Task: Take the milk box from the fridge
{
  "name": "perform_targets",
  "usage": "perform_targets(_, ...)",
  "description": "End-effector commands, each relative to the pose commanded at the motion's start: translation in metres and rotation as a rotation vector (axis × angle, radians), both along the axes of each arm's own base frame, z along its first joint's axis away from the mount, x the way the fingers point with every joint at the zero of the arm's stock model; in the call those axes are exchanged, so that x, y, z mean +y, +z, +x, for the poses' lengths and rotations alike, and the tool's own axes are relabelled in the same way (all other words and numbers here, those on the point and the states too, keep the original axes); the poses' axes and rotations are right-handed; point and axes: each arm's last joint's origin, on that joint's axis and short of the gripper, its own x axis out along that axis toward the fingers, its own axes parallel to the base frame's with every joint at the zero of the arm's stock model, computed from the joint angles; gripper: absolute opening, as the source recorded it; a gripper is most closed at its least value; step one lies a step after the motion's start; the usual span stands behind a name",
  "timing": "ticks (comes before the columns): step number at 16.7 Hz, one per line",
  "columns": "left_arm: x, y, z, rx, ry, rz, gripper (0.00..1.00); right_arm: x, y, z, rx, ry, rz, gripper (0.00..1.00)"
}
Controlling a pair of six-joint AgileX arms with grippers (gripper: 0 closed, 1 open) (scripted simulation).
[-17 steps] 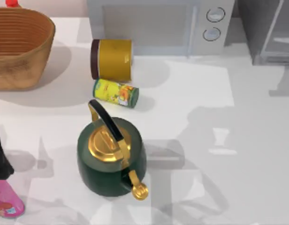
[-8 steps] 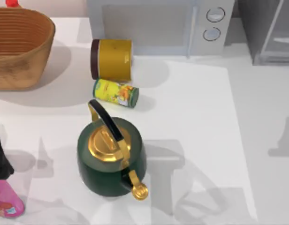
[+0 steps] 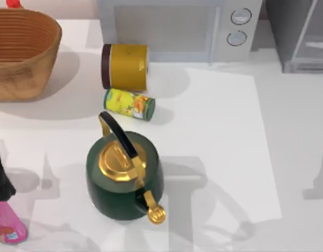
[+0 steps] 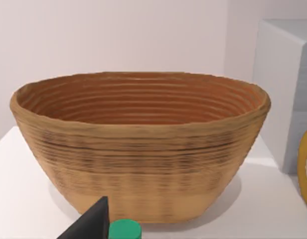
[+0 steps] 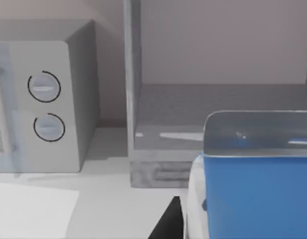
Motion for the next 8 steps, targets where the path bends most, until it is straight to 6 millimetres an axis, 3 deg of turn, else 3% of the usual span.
perform_targets(8, 0.0, 0.0, 0.0, 0.0, 0.0, 0.0, 1.0, 0.0002, 0.0011, 0.003, 0.017, 0.006, 0.001, 0.0)
